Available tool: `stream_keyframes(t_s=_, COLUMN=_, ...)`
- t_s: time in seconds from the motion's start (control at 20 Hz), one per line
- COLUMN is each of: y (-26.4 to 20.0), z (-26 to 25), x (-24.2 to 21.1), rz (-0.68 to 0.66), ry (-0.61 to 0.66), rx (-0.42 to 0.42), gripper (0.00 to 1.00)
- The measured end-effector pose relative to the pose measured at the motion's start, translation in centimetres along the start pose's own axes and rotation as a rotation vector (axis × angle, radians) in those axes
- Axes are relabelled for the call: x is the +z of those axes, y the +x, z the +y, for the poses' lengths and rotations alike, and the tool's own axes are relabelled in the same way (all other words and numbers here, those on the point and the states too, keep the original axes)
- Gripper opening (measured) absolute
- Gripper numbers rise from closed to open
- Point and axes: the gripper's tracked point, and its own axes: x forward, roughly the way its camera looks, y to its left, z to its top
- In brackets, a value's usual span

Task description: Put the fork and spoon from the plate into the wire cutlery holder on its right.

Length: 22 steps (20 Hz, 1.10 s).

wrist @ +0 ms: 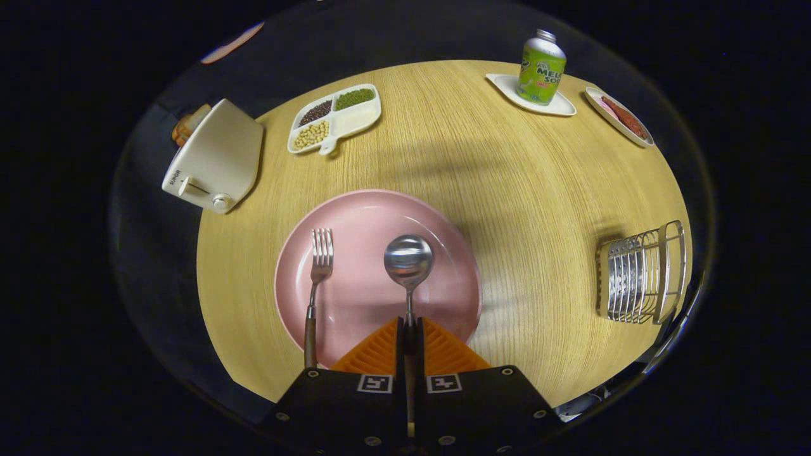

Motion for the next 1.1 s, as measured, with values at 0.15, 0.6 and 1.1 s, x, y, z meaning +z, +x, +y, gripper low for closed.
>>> stream_keyframes(t_s=0.15, y=-2.1, z=-0.4, x=0.4, rz=-0.038, ry=-0.008, rx=0.030, gripper=0.05)
stream_keyframes(t_s=0.6, y=-9.5, z=-5.4, x=2.4, rz=-0.178, ry=0.021, rx=0.051, gripper=0.05)
stream_keyframes(t_s=1.1, y=-15.0, z=-19.2, x=2.3, rz=-0.193, ry=0.096, rx=-0.089, gripper=0.05)
